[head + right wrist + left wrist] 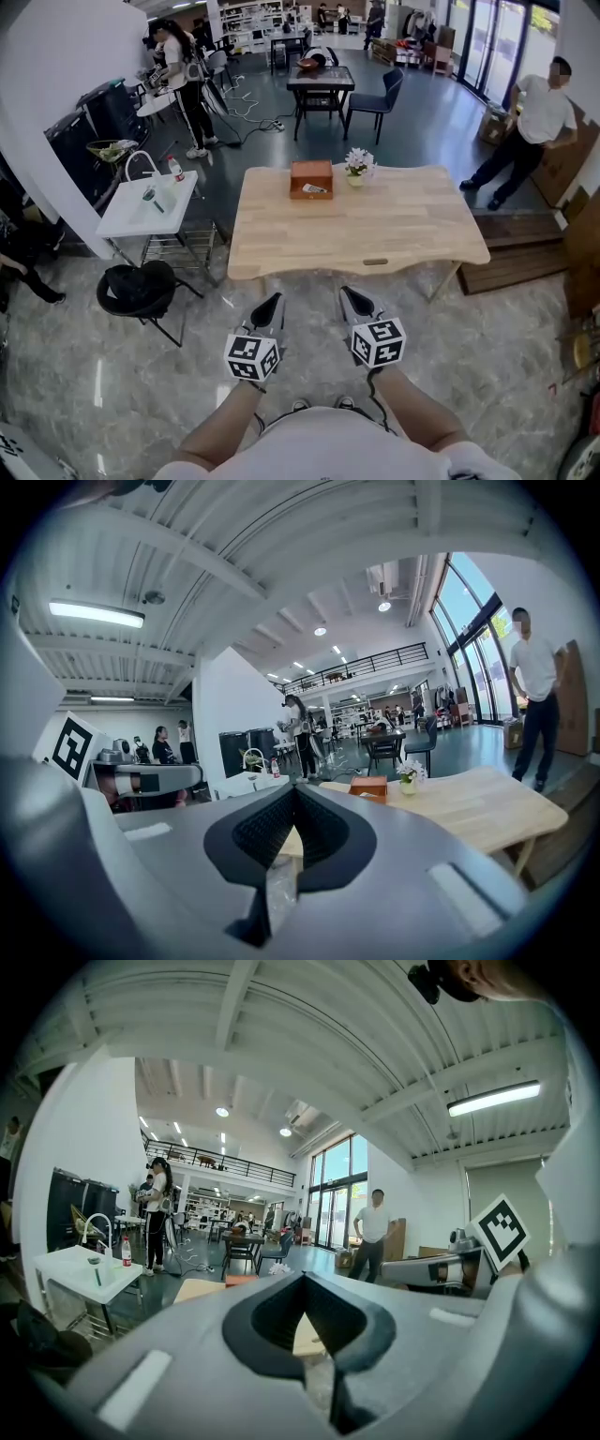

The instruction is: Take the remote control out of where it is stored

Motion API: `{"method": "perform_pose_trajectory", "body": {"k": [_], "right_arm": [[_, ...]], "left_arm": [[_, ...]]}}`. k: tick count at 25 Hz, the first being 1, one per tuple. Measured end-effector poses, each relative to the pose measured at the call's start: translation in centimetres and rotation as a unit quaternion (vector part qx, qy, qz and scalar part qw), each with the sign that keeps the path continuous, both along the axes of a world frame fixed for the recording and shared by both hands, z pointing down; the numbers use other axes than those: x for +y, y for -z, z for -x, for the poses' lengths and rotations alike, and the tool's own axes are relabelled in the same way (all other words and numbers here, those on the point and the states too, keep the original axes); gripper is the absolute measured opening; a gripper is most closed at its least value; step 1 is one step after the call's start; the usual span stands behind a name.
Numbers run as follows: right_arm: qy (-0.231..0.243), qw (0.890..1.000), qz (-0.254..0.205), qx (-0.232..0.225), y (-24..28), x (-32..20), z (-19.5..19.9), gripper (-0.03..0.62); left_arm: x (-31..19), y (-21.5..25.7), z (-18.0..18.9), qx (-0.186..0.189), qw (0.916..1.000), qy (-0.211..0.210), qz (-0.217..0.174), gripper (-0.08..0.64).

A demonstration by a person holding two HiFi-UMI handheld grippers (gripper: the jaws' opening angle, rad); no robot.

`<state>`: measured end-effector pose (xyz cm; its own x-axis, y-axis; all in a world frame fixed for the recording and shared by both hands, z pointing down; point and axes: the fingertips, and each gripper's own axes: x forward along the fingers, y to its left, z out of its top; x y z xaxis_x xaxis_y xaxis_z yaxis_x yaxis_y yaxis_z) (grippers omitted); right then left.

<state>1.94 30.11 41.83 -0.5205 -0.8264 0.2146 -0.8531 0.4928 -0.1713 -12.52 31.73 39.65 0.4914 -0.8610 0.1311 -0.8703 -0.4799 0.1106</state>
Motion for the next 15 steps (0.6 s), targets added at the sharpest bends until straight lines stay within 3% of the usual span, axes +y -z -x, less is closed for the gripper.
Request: {"method": "perform_pose_trajectory", "body": {"k": [15], "right_arm": [[-0.026,1.000,-0.001,0.013,-0.4,0.1,4.7,0.028]], "left_arm": [[-0.3,-0.6,5.3,0.008,0.9999,-0.008,-0.006,0.000]]}}
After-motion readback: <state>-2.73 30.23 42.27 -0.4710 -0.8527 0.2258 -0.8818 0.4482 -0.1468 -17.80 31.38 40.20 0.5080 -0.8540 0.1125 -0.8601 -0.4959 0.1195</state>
